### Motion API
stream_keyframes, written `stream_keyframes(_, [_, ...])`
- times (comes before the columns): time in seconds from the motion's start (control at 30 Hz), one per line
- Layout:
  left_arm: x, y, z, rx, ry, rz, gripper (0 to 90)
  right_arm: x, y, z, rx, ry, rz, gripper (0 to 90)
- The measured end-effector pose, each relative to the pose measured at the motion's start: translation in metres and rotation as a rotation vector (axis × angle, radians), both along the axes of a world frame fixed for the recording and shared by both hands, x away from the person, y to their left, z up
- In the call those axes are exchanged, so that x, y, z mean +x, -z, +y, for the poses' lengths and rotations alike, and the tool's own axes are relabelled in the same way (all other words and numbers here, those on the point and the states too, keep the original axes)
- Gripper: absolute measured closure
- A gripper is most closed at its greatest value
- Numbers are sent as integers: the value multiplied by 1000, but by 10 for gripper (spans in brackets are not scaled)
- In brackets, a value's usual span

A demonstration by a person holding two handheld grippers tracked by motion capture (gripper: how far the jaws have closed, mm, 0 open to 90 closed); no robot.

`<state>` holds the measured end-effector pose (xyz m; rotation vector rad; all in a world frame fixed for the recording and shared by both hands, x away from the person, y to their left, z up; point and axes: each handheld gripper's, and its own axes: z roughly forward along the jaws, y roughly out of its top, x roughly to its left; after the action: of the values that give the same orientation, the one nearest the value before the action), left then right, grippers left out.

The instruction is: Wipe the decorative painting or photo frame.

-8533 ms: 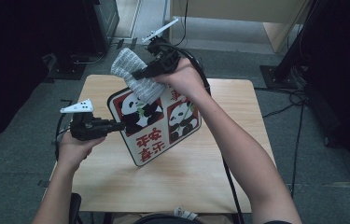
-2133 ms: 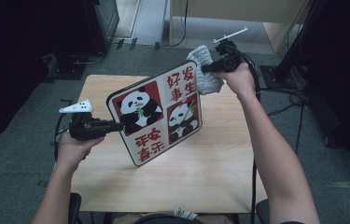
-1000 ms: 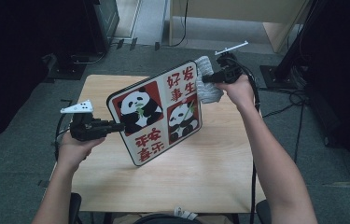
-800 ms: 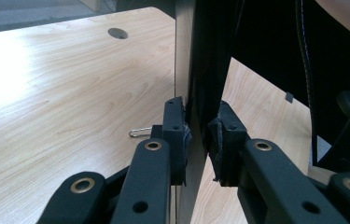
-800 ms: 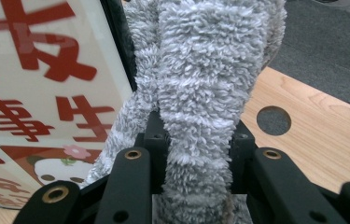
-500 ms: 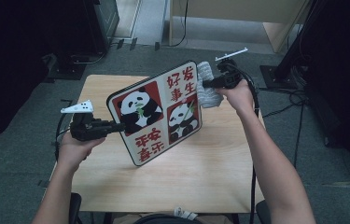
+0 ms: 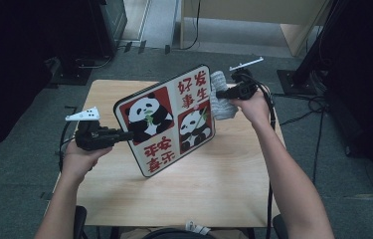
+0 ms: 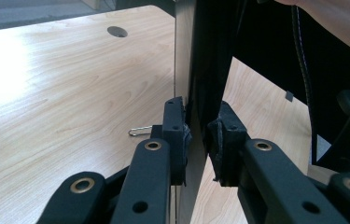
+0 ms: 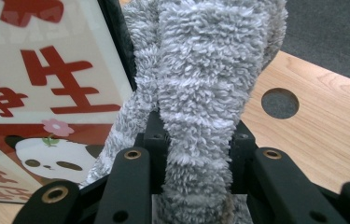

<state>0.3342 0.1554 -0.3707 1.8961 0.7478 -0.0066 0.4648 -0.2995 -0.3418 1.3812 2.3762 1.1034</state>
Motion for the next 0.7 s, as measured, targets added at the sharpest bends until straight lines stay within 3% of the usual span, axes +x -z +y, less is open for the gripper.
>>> stream_keyframes(0.7, [0, 0, -1, 5, 3, 1, 782, -7, 19, -4, 18, 17, 21, 693])
